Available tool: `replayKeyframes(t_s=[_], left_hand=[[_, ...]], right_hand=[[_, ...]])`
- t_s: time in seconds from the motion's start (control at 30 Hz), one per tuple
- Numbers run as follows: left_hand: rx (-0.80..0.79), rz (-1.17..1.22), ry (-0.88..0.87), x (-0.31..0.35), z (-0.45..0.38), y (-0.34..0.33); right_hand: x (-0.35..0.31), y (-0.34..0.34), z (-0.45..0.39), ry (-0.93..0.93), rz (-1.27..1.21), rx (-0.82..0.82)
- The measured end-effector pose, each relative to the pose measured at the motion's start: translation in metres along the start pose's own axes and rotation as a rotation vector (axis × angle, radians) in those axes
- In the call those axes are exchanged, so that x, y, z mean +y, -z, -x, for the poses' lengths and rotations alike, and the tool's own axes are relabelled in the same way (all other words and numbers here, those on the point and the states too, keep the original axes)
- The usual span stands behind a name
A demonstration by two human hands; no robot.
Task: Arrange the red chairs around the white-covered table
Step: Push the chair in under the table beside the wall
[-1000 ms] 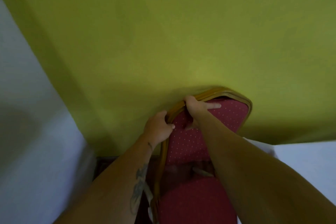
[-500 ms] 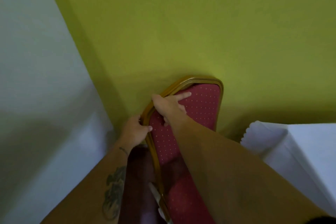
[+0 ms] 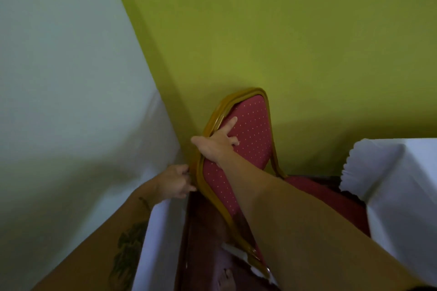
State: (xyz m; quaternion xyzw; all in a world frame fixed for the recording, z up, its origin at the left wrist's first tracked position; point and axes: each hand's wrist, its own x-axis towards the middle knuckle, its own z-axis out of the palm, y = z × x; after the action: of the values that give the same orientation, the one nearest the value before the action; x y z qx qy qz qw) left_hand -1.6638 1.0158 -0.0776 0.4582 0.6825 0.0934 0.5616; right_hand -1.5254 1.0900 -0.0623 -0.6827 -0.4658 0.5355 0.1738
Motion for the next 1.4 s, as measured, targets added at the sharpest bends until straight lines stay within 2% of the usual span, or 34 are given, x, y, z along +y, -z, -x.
replayKeyframes(t_s=[0.07, 0.2, 0.3, 0.37, 0.43, 0.47, 0.6, 0.77, 1.03, 1.4], left_hand=[[0.064, -0.11, -0.015, 0.008, 0.003, 0.015], [0.339, 0.047, -0.175, 0.066, 0.008, 0.019], [0.254, 0.063, -0.261, 0.114, 0.006, -0.011], [0.185, -0.113, -0.243, 0.125, 0.006, -0.04], [0.213, -0.289, -0.234, 0.119, 0.01, -0.065], [0.229, -0.3, -0.239, 0.114, 0.014, -0.073], [0.2, -0.212, -0.238, 0.091, 0.033, -0.089], [0.182, -0.236, -0.253, 0.069, 0.07, -0.119], [0.166, -0.206, -0.33, 0.037, 0.108, -0.147], [0.102, -0.249, -0.304, 0.0, 0.157, -0.171]], right_hand=[[0.01, 0.008, 0.016, 0.007, 0.025, -0.009], [0.037, 0.016, 0.052, 0.023, 0.05, -0.039], [0.059, 0.01, 0.078, 0.028, 0.091, -0.022], [0.073, 0.006, 0.091, 0.033, 0.121, 0.013], [0.088, 0.006, 0.104, 0.059, 0.135, 0.039], [0.095, 0.008, 0.11, 0.066, 0.129, 0.032], [0.12, 0.014, 0.143, 0.057, 0.148, -0.025], [0.149, 0.023, 0.189, 0.061, 0.191, -0.069], [0.178, 0.02, 0.242, 0.037, 0.216, -0.053], [0.211, 0.011, 0.296, 0.011, 0.274, 0.001]])
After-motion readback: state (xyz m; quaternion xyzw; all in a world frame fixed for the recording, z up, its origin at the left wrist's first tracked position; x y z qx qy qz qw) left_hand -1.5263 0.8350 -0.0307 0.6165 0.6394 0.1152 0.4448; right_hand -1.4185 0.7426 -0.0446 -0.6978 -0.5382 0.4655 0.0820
